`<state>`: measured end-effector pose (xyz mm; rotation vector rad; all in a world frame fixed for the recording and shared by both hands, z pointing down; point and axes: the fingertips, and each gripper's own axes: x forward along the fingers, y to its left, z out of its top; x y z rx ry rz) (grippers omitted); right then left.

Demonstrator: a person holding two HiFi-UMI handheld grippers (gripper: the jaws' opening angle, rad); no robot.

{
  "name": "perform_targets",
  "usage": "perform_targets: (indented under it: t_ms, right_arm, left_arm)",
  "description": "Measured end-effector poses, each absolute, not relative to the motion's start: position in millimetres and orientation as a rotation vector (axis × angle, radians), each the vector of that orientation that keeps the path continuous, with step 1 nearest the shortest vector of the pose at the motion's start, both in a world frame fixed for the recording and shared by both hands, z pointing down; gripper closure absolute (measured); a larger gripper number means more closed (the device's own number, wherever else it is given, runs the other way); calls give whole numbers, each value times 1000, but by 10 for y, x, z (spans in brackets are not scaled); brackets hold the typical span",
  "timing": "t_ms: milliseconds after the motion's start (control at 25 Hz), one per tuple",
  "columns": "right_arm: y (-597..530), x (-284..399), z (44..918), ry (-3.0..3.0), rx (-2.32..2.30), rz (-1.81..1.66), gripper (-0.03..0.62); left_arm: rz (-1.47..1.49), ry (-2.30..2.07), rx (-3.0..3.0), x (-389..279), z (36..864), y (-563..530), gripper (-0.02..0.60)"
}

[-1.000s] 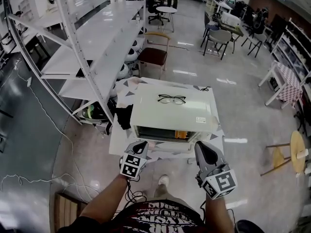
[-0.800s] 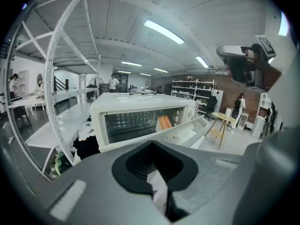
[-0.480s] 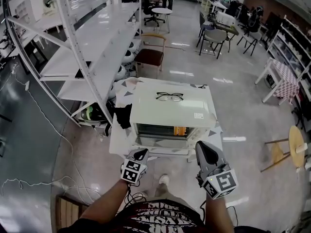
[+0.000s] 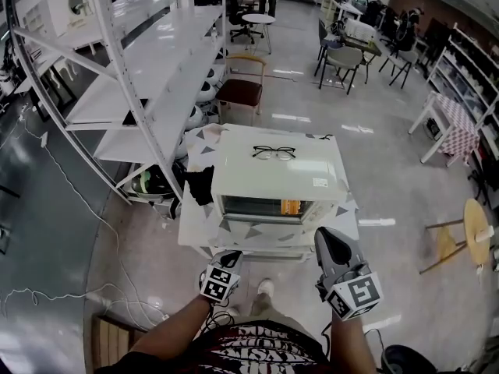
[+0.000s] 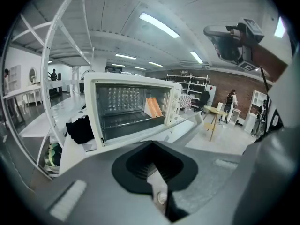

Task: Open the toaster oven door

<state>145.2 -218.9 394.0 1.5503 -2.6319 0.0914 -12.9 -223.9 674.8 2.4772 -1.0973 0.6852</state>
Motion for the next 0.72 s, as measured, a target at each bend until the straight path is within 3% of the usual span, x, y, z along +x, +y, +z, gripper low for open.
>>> perform_targets:
  t_ms: [720]
  right_arm:
    - [-2080,1416,4021,-2610,1522,131,568]
  left_arm:
    - [640,-1057,2391,-158,7200,-1957,580]
